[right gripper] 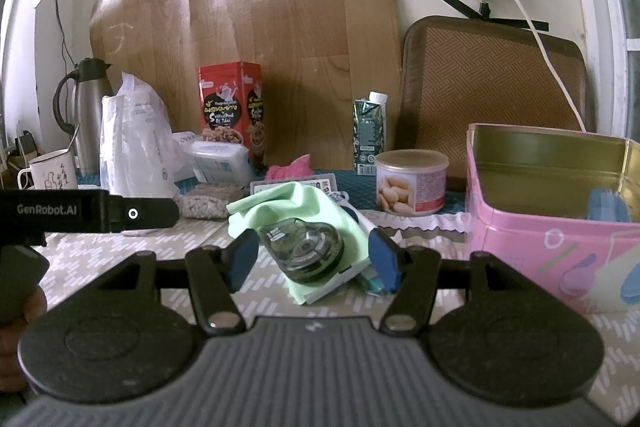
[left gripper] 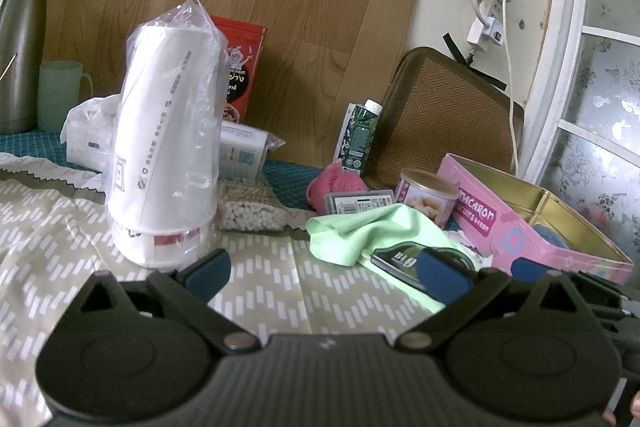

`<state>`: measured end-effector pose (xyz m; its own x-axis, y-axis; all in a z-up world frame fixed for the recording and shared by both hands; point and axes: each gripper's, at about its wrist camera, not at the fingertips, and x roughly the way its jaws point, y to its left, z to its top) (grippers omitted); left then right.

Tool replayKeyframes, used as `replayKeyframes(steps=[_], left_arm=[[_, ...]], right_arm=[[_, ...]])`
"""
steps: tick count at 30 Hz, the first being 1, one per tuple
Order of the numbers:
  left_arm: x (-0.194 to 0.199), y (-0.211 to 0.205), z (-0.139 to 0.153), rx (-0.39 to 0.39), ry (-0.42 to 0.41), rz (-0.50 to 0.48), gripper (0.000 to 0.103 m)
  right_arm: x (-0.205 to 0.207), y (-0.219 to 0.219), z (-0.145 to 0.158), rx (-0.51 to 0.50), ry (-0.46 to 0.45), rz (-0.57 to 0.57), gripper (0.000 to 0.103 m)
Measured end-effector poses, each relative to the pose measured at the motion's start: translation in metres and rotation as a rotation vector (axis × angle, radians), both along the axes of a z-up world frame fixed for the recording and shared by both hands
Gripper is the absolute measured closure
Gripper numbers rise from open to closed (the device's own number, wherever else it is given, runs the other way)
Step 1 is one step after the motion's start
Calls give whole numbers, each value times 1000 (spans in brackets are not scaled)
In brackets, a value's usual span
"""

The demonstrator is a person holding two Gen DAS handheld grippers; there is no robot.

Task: Organize soft objects
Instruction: 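Bring the right gripper back over the green cloth and tape dispenser, then grasp the green tape dispenser with the right gripper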

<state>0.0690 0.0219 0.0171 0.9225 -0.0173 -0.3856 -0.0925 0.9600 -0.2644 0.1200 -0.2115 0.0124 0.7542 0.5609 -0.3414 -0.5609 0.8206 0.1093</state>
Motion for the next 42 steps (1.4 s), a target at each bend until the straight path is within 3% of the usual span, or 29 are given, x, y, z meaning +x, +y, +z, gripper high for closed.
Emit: replayKeyframes(steps=[24,31,33,35,36,39,42], left_arm=[[0,1,0,-3,0,-5,1],[1,0,-1,-14,11,-13,1],[3,2,-2,-19,22,-11,1],[6,3,-3,-27,38,-8,1],[7,4,-3,-31,43,-6,1],[8,8,-5,-43,53,0,1],[10,9,-5,-49,59,0,1]], right_arm=[[1,1,-1,-8,13,-3,40],[6,10,0,-70,-6,27,39],[15,12,1,-98,-5,26,37],[26,16,1,-128,11,36,18],[31,18,0,-145,16,48,15],[36,26,-1,-211,-5,60,14],[22,27,3,-217,-76,98,14]])
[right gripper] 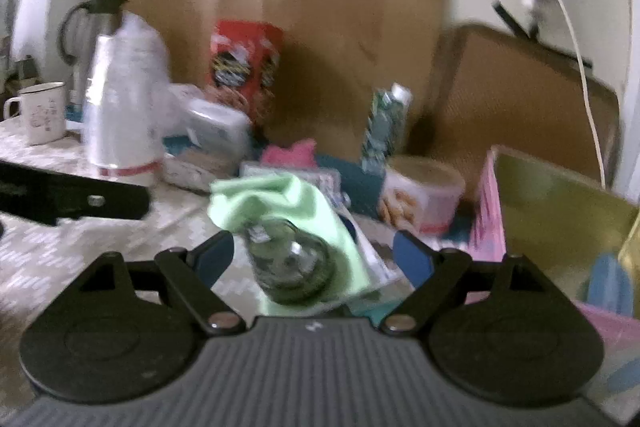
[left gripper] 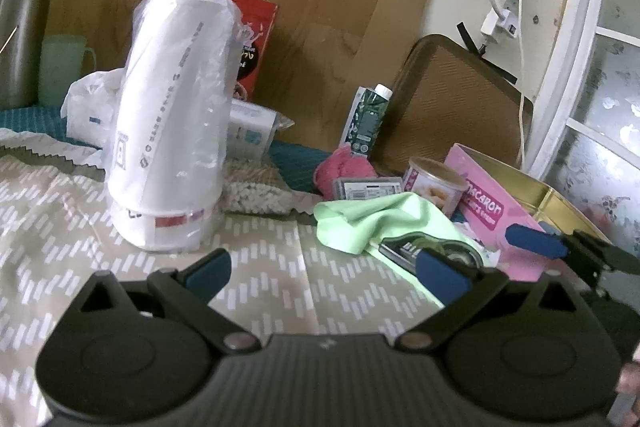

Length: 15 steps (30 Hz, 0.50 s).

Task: Organize soft objects
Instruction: 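Grasp the green tape dispenser with the right gripper, then carry the tape dispenser into the pink tin box with the right gripper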

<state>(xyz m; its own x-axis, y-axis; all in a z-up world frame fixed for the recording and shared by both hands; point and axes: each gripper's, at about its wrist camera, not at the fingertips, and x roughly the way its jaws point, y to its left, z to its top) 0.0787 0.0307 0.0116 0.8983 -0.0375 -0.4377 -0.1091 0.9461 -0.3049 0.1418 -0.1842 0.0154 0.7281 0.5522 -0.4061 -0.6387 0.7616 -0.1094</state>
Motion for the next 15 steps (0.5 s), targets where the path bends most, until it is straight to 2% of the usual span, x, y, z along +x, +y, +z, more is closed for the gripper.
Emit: replayKeyframes(steps=[3,6,8,15], left_arm=[[0,0,0,2,4,-1,1],[1,0,-1,2,3,-2,1],[2,0,-1,0,5,-3,1],[2,4,-3,-26,7,-17,1]], right_arm=[[-7,8,-3,-61,-19,52,18],[6,15,-10,-110,40,53,32],[12,16,-12,-114,56,32,49],[-24,5,-8,-75,123,159,50]])
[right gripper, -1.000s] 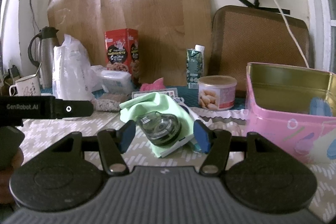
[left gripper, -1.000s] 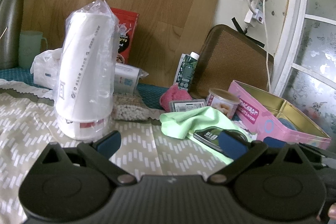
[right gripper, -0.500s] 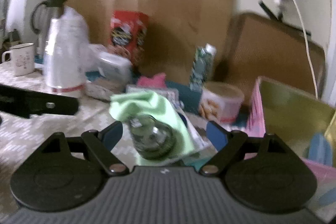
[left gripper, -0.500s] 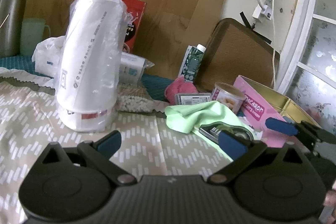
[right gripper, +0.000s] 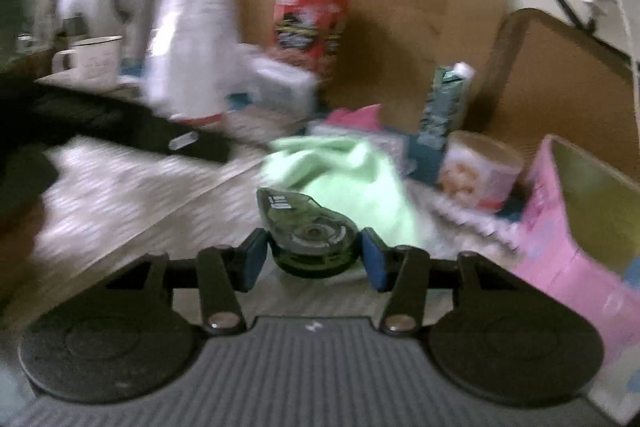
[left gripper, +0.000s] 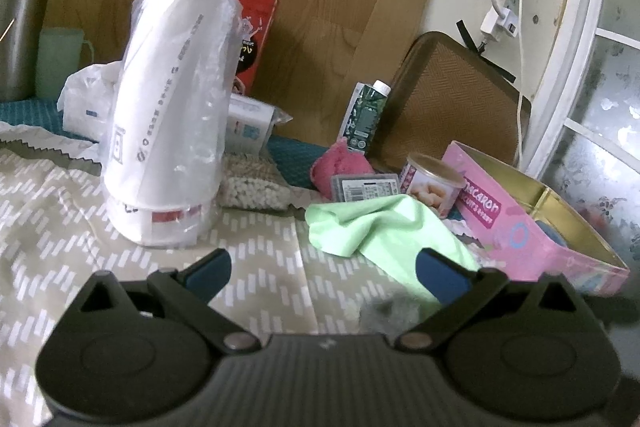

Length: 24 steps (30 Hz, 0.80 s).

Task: Organize soft objects
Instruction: 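Carry the tape dispenser into the pink tin box with the right gripper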

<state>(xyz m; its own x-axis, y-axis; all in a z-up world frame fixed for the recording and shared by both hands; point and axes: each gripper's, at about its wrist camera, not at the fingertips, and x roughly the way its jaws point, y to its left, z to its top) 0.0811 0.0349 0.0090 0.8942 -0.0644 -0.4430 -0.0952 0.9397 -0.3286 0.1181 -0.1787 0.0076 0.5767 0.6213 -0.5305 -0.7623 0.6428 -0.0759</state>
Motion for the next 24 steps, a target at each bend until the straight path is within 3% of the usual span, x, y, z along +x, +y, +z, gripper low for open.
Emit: replayKeyframes(steps=[4,6,16,21,24], left_arm=[[1,1,0,-10,8,-5,1],[1,1,0,-9,10,-6,1],[0,6,-2,-36,38,6,3],[-16,12,-2,-160,107,-40,10],[-30,9,5,-220,124,-85,11]], right_arm=[[-29,-16,0,34,111,104,50],[-41,-22,0,43,125,125,49],[-39,-27,-7,72,143,73,48],[-38,-32,-9,93,151,73,50],[-30,-41,-9,161,219,59,50]])
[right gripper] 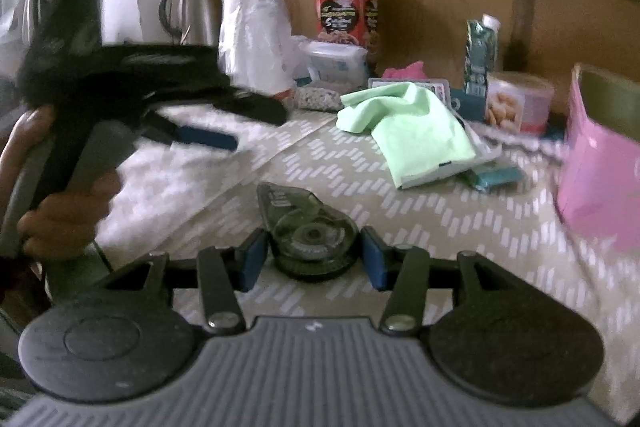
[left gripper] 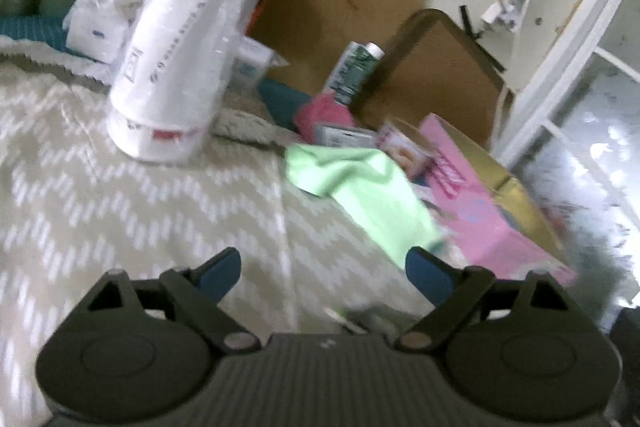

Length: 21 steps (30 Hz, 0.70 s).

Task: Organize soft objects
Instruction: 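Carry the tape dispenser into the pink tin box with the right gripper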

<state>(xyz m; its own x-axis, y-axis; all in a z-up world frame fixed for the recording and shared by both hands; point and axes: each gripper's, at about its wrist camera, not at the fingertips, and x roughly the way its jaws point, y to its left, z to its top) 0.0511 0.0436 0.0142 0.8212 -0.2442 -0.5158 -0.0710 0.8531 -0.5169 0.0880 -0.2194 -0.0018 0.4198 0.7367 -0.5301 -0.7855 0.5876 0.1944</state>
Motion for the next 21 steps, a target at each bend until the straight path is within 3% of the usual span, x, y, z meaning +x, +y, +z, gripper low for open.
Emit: replayKeyframes(steps=[6,8,9,11,12,15,19,21], left_arm=[[5,-20,13,-83,12,-89,11],[15,-33,9,-85,42,-122,22],[19,-40,7,-68,58,-125,25],[26,-53,6,-5,76,-119,43],[29,-57,8,8,77,-125,45],[38,-63,15,-48,65,-169,46],[46,-73,29,-15,35,-150,27],[54,-77,33,-64,35,-173,24]], right_arm=[[19,-15,-3,153,179,-38,50],[17,-16,-3,170,184,-42,50],[15,-17,-2,179,178,-44,50],[9,-20,0,177,143,-70,52],[9,-23,1,173,125,-84,52],[12,-38,2,206,105,-138,52],[16,-61,10,256,55,-206,52],[17,-72,17,282,14,-233,52]])
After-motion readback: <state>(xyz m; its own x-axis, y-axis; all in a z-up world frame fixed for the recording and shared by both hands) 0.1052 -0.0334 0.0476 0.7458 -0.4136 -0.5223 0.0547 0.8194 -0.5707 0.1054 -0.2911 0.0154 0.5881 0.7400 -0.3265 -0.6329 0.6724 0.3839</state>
